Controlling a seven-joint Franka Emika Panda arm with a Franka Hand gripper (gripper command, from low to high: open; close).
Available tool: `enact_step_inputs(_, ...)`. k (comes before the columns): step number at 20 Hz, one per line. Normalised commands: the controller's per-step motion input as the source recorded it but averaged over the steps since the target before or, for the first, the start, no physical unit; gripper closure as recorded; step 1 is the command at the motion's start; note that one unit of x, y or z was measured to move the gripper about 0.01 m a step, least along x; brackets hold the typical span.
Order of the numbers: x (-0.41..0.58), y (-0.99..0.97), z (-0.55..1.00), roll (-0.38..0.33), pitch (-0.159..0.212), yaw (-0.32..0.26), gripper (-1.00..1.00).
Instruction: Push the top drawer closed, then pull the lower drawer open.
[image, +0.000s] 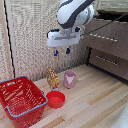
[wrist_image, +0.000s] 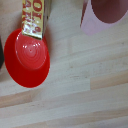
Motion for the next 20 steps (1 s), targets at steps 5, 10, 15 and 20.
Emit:
enact_step_inputs(5,-0.001,0.25,-0.09,-0.081,0.024,0.122,-1.0)
enact_step_inputs(10,-0.278,0.02,-0.04,-0.168,0.007,0.185,-1.0)
enact_step_inputs(15,-0.292,-0.12,0.2,-0.281,-0.015,0.197,-1.0)
enact_step_inputs(20,-0.196,-0.17,0.11,-0.276,-0.077,0.212,-1.0)
